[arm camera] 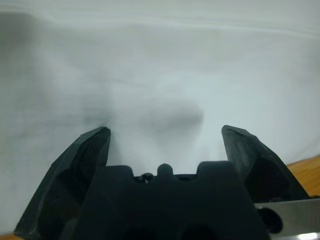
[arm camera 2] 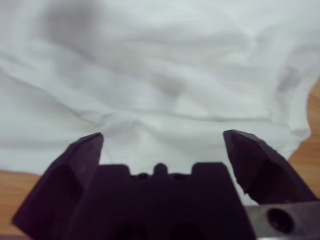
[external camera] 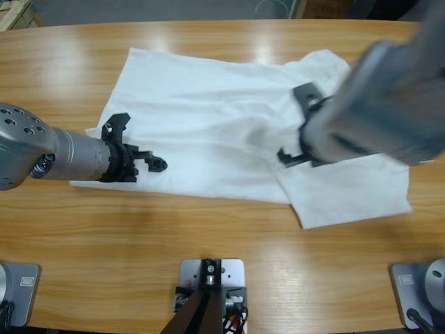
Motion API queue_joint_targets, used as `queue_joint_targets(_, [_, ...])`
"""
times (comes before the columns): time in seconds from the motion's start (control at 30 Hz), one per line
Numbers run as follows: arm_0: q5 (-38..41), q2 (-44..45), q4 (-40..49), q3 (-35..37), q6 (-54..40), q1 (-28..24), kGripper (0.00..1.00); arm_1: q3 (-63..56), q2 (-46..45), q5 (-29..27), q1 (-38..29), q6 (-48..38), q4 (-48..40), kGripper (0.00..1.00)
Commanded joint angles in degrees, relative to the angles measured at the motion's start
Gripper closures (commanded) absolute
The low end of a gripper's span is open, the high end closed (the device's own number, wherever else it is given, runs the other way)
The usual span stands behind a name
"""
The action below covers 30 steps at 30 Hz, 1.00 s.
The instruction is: Fold clothes
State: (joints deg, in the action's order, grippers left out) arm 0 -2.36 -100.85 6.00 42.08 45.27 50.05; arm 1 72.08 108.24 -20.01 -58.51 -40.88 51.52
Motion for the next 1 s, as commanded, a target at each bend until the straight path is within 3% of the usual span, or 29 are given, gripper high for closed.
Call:
queue_joint_targets(0.03, [1.2, 0.5, 0.1, 0.0, 0.7, -0.8, 0.128, 3.6, 8.6, -0.4, -1.2, 4.2, -0.9, 0.16])
queue_joint_targets(0.07, [1.2, 0.4, 0.1, 0.0, 0.7, -0.8, 0.128, 3.7, 8.8, 0.2, -1.2, 4.4, -1.5, 0.209])
queue_joint_targets(0.13, [1.2, 0.1, 0.1, 0.1, 0.7, -0.7, 0.128, 3.6, 9.4, 1.4, -1.3, 5.2, -2.9, 0.456])
queue_joint_targets(0.17, [1.2, 0.0, 0.1, 0.2, 0.7, -0.8, 0.128, 3.6, 9.6, 1.6, -1.3, 5.4, -3.3, 0.509])
queue_joint_targets(0.37, [1.2, -0.9, 0.1, 0.8, 0.7, -0.7, 0.128, 4.6, 7.9, 1.2, -1.9, 5.1, -1.5, 0.501])
queue_joint_targets(0.63, [2.7, -2.3, 0.1, 1.5, 0.8, -0.7, 0.128, 10.3, 6.5, 0.2, -5.6, 3.4, 4.9, 0.409])
queue_joint_targets(1.0, [2.6, -2.5, 0.1, 1.5, 0.8, -0.7, 0.125, 4.7, 9.4, 1.2, -5.8, 1.1, 0.1, 0.409])
